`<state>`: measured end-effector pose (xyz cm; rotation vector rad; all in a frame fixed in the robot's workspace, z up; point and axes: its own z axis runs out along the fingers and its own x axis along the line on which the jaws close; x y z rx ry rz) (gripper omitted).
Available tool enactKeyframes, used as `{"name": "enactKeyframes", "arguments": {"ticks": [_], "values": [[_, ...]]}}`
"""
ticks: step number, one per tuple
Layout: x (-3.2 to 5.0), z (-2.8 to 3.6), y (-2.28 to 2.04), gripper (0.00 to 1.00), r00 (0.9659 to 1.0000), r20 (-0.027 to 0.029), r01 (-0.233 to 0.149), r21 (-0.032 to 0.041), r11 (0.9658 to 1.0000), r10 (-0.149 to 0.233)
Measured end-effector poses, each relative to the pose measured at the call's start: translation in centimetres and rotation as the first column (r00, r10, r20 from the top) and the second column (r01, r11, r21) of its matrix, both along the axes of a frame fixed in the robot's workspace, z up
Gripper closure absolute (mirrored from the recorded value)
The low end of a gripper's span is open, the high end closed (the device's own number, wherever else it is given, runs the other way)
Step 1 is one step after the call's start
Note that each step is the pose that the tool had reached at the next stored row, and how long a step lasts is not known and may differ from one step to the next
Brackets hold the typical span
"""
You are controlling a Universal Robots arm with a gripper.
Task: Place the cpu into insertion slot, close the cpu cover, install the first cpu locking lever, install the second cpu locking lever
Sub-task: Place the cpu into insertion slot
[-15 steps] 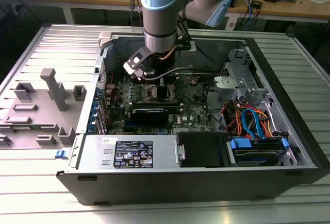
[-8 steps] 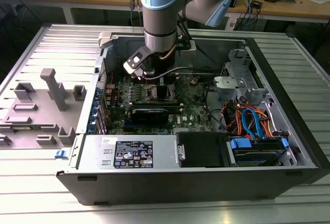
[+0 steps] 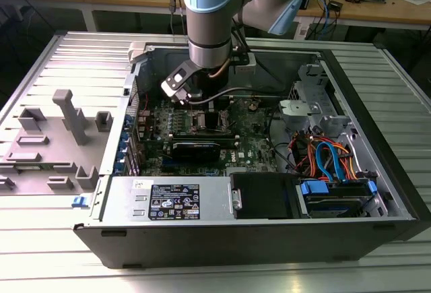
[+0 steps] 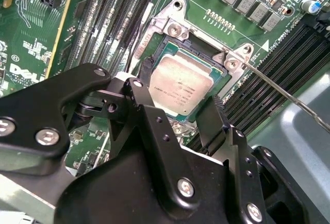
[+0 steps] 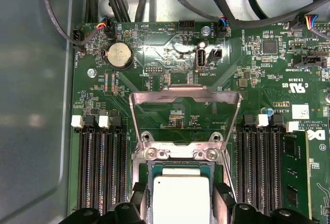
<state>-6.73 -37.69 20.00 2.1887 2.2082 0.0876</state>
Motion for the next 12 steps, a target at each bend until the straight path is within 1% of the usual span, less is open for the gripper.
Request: {"name": "enactKeyframes", "arguments": {"ticks": [9, 10, 11, 12], "values": [[0.00, -0.06, 0.02, 0.38, 1.0000, 0.0001, 0.000, 0.0003, 1.0000, 0.000], [0.00, -0.07, 0.03, 0.38, 1.0000, 0.0003, 0.000, -0.0026, 1.0000, 0.000], [0.00, -0.05, 0.02, 0.38, 1.0000, 0.0001, 0.000, -0.0165, 0.9999, 0.000], [0.01, 0.03, 0.01, 0.38, 1.0000, -0.0001, 0.000, -0.0192, 0.9998, 0.000]]}}
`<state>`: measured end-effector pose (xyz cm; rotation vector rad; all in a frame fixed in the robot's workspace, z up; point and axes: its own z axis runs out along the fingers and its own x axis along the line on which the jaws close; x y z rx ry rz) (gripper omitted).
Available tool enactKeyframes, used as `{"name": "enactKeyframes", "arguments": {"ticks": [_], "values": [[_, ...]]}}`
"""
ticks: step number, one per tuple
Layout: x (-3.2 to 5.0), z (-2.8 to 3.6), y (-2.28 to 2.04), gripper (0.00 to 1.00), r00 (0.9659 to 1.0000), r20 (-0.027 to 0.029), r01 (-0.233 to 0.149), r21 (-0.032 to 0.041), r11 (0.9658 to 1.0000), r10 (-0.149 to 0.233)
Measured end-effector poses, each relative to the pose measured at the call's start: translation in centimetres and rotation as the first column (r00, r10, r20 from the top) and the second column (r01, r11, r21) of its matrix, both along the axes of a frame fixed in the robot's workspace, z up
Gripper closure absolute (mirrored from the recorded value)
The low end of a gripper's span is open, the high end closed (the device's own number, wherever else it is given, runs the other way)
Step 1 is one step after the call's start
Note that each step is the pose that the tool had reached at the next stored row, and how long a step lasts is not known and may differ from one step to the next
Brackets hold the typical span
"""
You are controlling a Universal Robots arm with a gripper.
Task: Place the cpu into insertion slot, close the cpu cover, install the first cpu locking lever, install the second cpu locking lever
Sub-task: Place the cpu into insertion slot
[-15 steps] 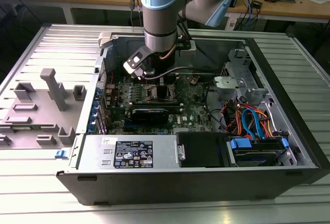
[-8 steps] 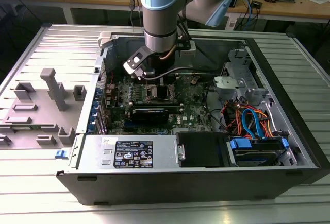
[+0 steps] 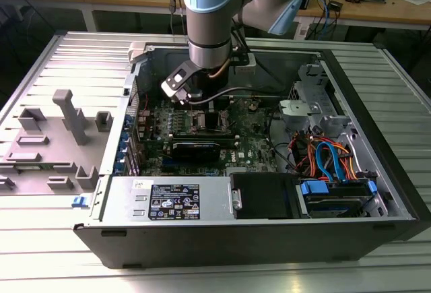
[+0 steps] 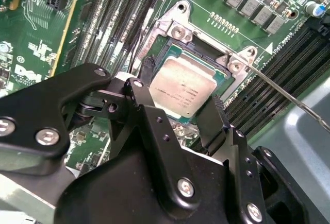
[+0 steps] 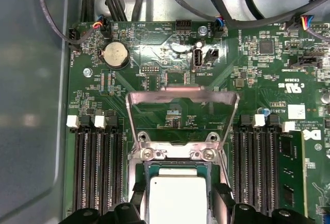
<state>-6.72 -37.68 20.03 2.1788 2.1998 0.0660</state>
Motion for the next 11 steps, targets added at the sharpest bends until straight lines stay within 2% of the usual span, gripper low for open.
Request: {"name": "enactKeyframes", "arguments": {"ticks": [6, 8, 11], "values": [[0.00, 0.69, 0.01, 0.38, 1.0000, 0.0003, 0.000, 0.0000, 1.0000, 0.000], [0.00, 1.22, 0.00, 0.38, 1.0000, 0.0002, 0.000, -0.0002, 1.0000, 0.000], [0.00, 1.70, 0.00, 0.38, 1.0000, 0.0002, 0.000, -0.0001, 1.0000, 0.000]]}}
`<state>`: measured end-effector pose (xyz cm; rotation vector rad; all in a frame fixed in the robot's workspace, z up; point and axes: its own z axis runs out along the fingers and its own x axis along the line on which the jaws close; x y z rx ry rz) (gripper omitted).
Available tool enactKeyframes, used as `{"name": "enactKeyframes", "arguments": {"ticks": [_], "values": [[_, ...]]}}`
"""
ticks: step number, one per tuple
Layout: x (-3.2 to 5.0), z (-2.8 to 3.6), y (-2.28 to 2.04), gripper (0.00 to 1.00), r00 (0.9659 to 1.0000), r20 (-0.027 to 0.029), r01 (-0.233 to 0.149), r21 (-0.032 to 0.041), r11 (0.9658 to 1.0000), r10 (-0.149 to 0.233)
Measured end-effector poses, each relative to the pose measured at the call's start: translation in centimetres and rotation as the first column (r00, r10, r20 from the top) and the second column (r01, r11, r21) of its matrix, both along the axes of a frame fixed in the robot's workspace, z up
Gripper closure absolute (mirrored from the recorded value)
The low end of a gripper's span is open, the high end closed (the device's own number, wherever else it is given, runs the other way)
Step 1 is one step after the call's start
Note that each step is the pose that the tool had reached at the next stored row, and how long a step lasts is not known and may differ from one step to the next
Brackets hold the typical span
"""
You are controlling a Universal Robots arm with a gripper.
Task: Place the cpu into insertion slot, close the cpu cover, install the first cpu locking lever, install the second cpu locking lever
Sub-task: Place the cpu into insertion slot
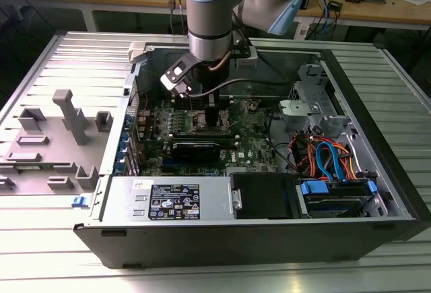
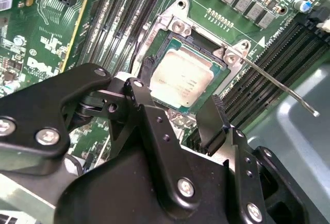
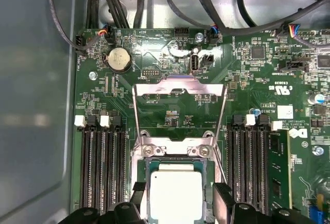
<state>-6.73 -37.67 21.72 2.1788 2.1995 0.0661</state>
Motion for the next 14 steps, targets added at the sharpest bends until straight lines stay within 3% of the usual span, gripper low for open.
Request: {"name": "enactKeyframes", "arguments": {"ticks": [2, 9, 11, 14], "values": [[0.00, 0.27, 0.00, 0.40, 1.0000, 0.0000, 0.000, 0.0001, 1.0000, 0.000], [0.00, 0.47, 0.00, 0.83, 1.0000, 0.0000, 0.000, -0.0044, 1.0000, 0.000], [0.00, 0.47, 0.00, 0.89, 1.0000, -0.0001, 0.000, -0.0044, 1.0000, 0.000], [0.00, 0.47, 0.00, 0.89, 1.0000, 0.0000, 0.000, -0.0044, 1.0000, 0.000]]}}
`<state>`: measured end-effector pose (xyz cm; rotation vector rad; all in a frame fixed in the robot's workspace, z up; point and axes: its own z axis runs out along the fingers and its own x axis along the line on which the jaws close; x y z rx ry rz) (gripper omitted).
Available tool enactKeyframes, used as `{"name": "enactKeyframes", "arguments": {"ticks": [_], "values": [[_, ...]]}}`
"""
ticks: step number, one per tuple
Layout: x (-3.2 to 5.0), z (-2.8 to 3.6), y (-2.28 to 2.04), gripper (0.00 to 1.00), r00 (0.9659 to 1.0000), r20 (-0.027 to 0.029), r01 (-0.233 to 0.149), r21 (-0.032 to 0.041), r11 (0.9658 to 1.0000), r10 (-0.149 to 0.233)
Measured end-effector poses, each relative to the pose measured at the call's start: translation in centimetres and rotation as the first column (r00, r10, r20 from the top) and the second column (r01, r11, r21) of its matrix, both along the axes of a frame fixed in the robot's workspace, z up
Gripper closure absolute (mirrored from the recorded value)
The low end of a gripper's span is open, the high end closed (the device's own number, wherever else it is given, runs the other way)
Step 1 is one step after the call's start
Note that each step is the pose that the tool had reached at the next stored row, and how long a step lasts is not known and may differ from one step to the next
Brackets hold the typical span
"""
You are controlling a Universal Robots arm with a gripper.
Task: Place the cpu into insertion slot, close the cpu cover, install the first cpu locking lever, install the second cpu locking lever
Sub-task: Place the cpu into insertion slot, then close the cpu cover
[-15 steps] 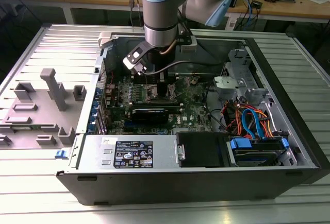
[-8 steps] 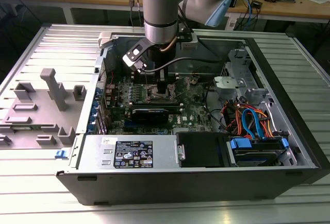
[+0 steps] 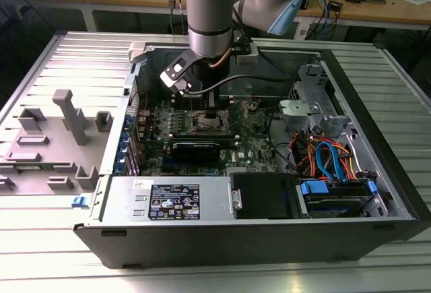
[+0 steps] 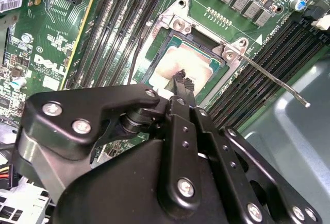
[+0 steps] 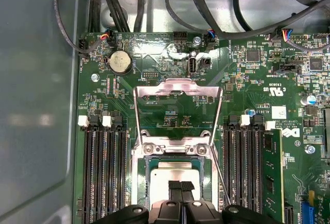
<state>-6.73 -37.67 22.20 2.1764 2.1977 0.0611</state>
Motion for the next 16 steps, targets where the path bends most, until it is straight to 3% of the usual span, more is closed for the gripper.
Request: {"name": "enactKeyframes", "arguments": {"ticks": [10, 16], "values": [[0.00, 0.16, 0.00, 0.89, 1.0000, 0.0000, -0.001, -0.0012, 1.0000, 0.001], [0.00, 0.56, 0.00, 0.89, 1.0000, 0.0000, -0.001, -0.0011, 1.0000, 0.001]]}}
